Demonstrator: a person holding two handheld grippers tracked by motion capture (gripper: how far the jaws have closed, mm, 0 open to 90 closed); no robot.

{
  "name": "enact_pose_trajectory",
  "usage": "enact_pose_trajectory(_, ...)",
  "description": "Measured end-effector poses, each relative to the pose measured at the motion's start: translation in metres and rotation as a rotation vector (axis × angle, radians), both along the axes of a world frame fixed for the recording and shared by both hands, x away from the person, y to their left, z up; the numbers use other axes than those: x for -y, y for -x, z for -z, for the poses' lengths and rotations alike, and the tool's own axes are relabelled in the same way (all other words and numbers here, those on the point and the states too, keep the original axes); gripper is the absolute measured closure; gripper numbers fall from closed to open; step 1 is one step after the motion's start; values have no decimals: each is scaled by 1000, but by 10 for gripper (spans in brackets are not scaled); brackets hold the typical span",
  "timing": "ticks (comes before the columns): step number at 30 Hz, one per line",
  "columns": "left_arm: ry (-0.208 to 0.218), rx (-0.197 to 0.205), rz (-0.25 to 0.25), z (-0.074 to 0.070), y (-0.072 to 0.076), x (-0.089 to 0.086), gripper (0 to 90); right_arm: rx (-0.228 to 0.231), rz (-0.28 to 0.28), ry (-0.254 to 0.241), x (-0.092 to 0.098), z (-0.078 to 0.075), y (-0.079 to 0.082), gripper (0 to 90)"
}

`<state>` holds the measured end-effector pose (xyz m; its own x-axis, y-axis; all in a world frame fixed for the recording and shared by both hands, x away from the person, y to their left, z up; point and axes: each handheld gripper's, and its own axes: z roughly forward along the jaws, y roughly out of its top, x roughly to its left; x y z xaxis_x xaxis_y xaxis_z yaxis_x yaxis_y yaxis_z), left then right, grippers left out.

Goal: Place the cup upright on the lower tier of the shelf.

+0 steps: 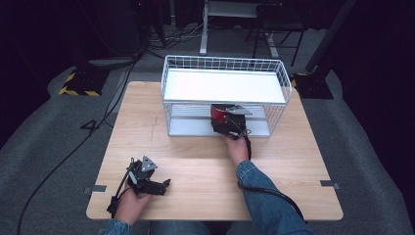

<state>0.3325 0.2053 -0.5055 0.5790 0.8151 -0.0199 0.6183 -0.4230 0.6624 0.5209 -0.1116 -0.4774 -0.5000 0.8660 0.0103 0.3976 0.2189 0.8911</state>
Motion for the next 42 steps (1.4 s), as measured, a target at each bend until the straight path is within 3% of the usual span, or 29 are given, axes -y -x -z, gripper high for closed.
enact_pose_trajectory(14,-1,-1,-2,0,0,0,0,6,-31,27,3,-4,3,151)
enact_pose_trajectory(19,-4,2,2,0,0,0,0,5,-27,51,7,-9,13,147)
enact_pose_trajectory(25,-4,0,1,0,0,0,0,-9,-33,44,16,-16,28,148)
enact_pose_trajectory(32,-2,-1,3,0,-1,1,0,-5,-76,48,32,-28,49,147)
enact_pose_trajectory(42,-4,3,2,0,0,0,1,-29,-125,9,59,-46,77,147)
